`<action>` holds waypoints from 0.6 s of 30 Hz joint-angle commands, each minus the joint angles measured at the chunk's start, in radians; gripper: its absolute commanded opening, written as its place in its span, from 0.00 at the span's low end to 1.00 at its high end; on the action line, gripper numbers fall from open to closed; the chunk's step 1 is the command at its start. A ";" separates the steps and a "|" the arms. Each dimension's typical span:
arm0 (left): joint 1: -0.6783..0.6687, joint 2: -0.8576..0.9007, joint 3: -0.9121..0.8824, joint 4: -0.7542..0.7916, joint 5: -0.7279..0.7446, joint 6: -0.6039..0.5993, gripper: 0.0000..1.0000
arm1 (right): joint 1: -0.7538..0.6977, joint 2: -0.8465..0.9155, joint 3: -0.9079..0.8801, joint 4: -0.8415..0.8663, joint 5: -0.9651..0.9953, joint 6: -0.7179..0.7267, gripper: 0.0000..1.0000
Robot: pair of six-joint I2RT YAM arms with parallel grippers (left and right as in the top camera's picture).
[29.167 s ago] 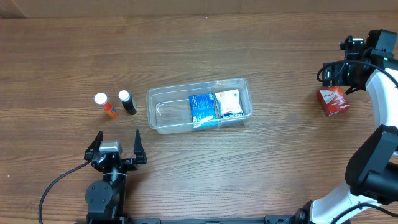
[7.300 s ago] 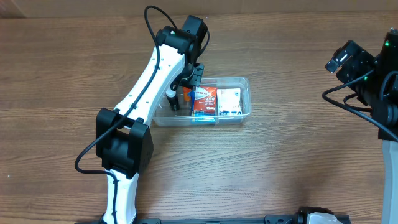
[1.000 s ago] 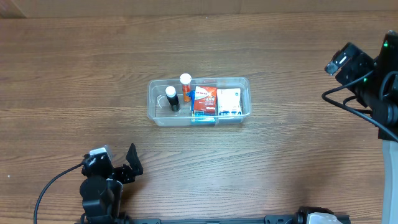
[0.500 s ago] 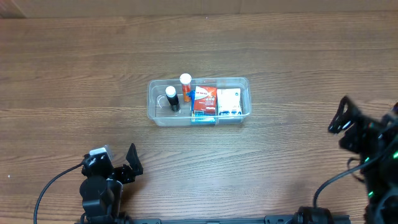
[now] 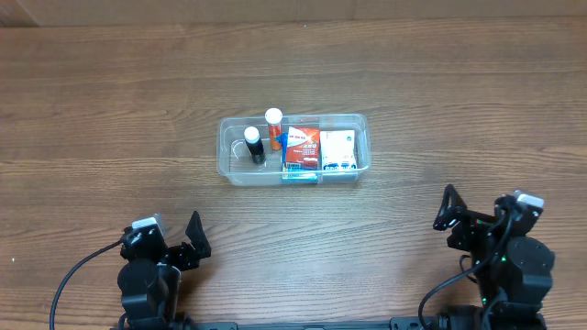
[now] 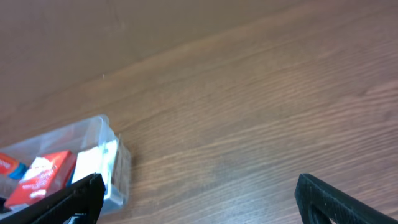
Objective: Pack container
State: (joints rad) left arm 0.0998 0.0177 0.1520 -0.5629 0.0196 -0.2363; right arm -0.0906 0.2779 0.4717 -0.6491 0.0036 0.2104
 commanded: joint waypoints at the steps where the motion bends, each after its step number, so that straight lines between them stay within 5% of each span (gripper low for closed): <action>1: 0.000 -0.009 -0.003 -0.001 0.006 -0.014 1.00 | -0.003 -0.026 -0.061 0.047 -0.023 -0.006 1.00; 18: 0.000 -0.009 -0.003 -0.001 0.006 -0.014 1.00 | -0.003 -0.034 -0.292 0.254 -0.096 -0.002 1.00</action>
State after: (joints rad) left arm 0.0998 0.0177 0.1520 -0.5632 0.0196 -0.2363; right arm -0.0910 0.2550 0.2104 -0.4168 -0.0639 0.2089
